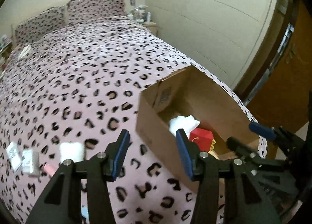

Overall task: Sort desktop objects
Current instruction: 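Move both open tools back over the remaining items on the bed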

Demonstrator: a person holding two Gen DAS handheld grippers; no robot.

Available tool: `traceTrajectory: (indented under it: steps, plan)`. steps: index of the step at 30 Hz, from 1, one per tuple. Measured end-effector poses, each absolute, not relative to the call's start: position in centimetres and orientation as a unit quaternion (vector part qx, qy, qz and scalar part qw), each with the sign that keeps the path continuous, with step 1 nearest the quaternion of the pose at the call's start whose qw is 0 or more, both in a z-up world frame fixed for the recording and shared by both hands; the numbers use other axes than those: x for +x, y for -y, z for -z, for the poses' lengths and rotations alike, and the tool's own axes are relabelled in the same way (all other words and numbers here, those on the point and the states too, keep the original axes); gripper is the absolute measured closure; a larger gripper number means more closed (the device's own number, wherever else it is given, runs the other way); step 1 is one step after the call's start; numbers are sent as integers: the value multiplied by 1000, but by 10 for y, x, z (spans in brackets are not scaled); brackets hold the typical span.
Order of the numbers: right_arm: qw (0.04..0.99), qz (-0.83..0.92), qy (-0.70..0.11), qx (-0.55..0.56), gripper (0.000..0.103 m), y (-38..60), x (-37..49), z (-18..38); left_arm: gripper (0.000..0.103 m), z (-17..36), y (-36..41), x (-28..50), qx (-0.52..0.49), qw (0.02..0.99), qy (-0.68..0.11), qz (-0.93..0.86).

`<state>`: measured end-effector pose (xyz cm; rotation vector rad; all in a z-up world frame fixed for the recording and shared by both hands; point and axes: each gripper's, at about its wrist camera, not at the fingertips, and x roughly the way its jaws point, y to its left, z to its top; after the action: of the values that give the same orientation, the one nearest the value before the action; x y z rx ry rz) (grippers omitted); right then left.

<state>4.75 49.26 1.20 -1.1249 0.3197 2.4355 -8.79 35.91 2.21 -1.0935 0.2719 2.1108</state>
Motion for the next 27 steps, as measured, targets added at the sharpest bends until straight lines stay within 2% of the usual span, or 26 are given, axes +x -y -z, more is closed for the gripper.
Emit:
traceTrajectory:
  steps: [13,15,18,27]
  plan:
    - [185,-901,-90,-383,31,-427,64,-58,52,-36,-243,-61,-438,287,-65,-849]
    - [175,-903,-87,-384,31,-414,64,-60,51,-36,-225,-54,-442,273,-60,-852]
    - [160,-904,-83,-388,31,-394,62,-61,44,-33,-203,-43,-445,255,-59,-857]
    - [113,-907,-72,-400,31,-338,59,-54,44,-19,-139,-19,-462,204,-44,-862]
